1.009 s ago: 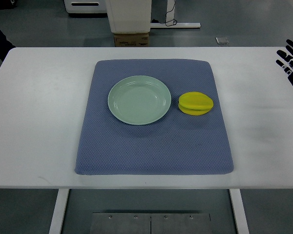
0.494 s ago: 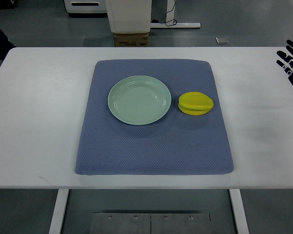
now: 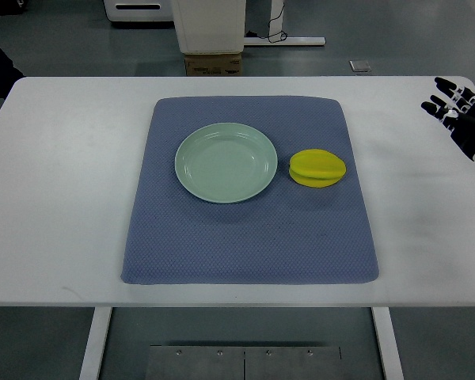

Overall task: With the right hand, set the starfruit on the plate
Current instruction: 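Reach the right hand toward the yellow starfruit beside the plate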

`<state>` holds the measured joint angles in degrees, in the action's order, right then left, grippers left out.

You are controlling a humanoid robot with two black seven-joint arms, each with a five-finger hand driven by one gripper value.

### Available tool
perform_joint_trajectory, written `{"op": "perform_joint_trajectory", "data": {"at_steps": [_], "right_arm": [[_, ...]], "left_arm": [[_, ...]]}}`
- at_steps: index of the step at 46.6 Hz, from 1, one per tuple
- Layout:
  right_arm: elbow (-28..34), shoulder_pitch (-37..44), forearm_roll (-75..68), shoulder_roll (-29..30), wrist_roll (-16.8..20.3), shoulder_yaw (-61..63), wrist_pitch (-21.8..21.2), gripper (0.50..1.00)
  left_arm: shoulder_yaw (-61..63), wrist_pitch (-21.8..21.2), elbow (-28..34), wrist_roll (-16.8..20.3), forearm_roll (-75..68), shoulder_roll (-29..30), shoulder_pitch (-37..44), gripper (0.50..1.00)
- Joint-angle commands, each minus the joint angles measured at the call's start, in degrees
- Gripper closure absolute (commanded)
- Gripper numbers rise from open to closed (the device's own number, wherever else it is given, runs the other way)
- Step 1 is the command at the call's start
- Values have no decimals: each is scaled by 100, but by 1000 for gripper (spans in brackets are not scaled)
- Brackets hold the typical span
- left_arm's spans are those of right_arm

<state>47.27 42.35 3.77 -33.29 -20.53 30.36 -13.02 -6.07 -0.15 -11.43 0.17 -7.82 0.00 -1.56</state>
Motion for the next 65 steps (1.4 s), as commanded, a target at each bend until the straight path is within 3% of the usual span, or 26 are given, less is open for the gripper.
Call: {"op": "perform_joint_trajectory", "data": {"at_steps": [1,17,35,46,60,65], "right_arm": [[291,-95,342,-72,-223,-74,1,544],[520,-7,1880,-116,-277,-329,115,534],[512,1030,2549,-151,-505,-1910,133,534],[512,1109,3006,-81,-584,-2298,502,536],[476,1469,3041,402,-584,-3413,1407,540],[476,1592,3033,605,-575,-3546,1495,542]], "left_arm": [[0,-3,0,0,0,0,-2,500],[0,6,0,0,0,0,-2,500],[0,6,0,0,0,0,7,500],[9,6,0,0,0,0,-2,500],[0,-3,0,0,0,0,-2,500],[0,6,0,0,0,0,7,500]]}}
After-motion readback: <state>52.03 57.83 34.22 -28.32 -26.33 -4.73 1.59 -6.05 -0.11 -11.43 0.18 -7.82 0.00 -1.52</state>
